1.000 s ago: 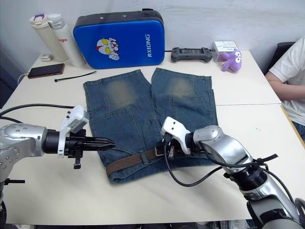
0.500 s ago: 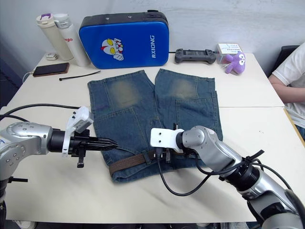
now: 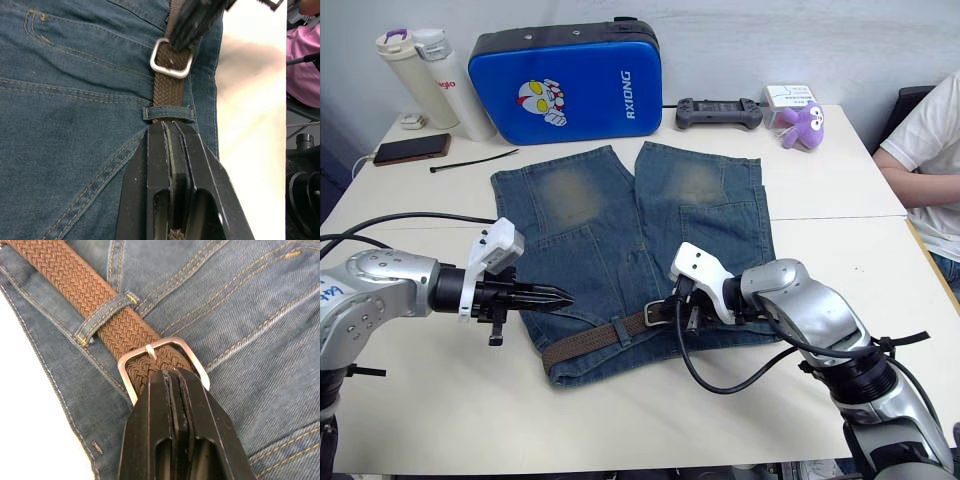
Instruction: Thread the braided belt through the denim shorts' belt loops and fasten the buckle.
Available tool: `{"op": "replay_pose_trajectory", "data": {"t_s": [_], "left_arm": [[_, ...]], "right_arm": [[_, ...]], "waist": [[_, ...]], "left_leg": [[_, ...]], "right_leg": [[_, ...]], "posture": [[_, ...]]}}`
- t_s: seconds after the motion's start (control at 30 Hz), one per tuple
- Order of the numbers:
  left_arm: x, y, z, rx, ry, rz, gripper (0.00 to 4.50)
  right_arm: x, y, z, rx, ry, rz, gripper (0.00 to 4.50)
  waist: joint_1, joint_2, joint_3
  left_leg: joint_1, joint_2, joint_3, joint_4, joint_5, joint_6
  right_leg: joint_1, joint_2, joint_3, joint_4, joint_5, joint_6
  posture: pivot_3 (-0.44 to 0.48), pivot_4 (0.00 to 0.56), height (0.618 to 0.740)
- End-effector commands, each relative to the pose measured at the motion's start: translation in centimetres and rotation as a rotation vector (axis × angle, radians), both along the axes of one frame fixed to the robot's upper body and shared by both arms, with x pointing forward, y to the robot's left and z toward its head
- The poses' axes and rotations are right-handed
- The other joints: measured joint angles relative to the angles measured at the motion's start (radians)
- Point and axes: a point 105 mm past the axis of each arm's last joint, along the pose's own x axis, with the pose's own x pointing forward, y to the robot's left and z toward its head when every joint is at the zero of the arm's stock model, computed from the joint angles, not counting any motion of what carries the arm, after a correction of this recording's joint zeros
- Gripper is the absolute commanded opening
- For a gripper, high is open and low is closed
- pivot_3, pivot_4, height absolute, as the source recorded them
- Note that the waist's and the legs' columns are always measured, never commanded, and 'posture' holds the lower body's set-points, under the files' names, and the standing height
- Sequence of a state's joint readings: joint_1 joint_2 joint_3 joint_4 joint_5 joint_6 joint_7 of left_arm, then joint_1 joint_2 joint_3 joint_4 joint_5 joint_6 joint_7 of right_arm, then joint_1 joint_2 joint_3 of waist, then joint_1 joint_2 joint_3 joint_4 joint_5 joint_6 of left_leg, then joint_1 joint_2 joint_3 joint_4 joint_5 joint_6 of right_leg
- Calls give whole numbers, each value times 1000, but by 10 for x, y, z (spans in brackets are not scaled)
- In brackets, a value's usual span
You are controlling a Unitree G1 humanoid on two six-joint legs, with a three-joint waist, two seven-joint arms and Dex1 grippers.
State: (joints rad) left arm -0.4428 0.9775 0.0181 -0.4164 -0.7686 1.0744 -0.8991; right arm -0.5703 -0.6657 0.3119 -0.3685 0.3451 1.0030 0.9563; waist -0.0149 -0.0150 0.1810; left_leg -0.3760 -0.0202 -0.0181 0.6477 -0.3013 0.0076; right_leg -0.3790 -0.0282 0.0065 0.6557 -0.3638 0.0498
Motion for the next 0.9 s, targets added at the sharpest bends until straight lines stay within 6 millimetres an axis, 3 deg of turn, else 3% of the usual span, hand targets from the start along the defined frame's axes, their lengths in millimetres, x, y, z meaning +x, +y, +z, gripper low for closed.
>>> {"op": "replay_pose_trajectory", "data": {"t_s": [0.03,0.27,0.37,0.67,0.9], "left_arm": [[2,2,7,9,-36,2,0],[2,3,6,12,-35,7,0],[1,3,5,15,-36,8,0],[2,3,7,20,-47,12,0],[3,1,6,16,-51,13,0]], "right_arm": [[-4,15,8,56,-14,40,60],[-2,27,24,136,-5,48,60],[-3,27,20,117,8,57,60],[-9,21,-30,-48,126,47,60],[-6,24,-48,-131,181,19,60]], "waist": [[-4,0,0],[-12,0,0],[-12,0,0],[-14,0,0],[-13,-1,0]], "left_leg": [[0,0,0,0,0,0],[0,0,0,0,0,0],[0,0,0,-1,0,-1],[0,0,0,0,0,0],[1,0,0,0,0,0]], "right_leg": [[0,0,0,0,0,0],[-1,0,0,0,0,0],[-1,0,0,0,0,0],[-1,0,0,0,0,0],[0,0,0,0,0,0]], "posture": [[0,150,740],[0,150,740],[0,150,740],[0,150,740],[0,150,740]]}}
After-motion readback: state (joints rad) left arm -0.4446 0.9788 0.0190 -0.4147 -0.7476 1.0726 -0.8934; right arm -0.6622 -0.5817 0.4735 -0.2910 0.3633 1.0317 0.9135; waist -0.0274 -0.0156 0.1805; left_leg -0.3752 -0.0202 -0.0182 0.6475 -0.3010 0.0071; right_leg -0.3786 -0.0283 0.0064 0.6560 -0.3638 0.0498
